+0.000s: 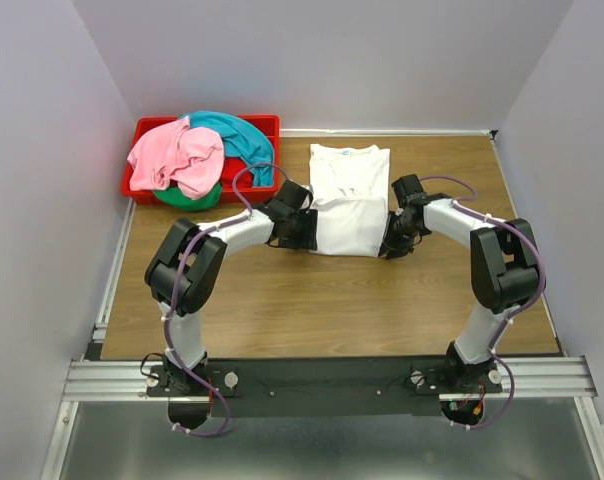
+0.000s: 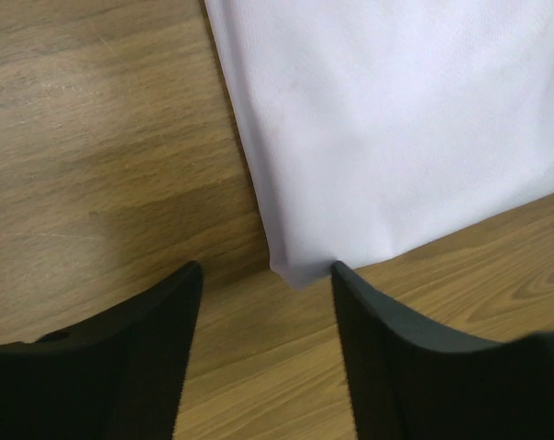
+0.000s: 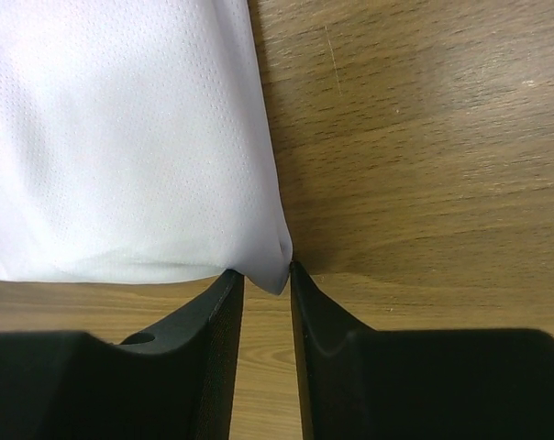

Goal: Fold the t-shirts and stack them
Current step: Fold the tshirt

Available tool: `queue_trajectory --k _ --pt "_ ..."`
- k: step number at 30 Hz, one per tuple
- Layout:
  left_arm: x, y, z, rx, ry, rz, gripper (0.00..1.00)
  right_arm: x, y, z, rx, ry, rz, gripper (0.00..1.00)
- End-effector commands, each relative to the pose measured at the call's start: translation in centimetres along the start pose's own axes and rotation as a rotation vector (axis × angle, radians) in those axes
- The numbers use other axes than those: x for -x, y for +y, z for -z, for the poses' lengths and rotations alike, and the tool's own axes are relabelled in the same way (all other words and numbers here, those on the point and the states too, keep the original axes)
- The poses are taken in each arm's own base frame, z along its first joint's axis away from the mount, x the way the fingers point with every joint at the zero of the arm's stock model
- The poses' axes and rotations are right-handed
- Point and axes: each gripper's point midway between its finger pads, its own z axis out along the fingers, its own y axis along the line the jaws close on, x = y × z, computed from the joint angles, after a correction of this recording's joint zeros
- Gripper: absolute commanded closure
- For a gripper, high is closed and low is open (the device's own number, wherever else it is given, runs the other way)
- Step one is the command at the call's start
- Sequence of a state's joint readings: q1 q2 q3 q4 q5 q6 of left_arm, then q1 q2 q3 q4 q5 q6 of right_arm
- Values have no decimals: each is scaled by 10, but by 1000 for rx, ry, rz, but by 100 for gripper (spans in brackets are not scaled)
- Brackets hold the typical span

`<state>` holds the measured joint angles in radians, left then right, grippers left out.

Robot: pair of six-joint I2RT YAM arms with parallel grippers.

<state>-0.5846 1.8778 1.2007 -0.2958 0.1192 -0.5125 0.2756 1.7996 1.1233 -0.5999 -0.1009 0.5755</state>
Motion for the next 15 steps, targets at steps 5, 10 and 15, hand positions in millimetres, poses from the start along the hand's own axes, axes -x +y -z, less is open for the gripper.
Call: queue_trajectory --k 5,10,15 --pt "-19 10 -15 26 52 1 49 1 -5 -3 -22 -16 -1 67" --pt "-34 8 -16 18 85 -7 60 3 -4 -1 -21 -21 0 68" --pt "-55 9 -22 -7 134 -6 67 6 -3 -1 -20 -27 -1 70"
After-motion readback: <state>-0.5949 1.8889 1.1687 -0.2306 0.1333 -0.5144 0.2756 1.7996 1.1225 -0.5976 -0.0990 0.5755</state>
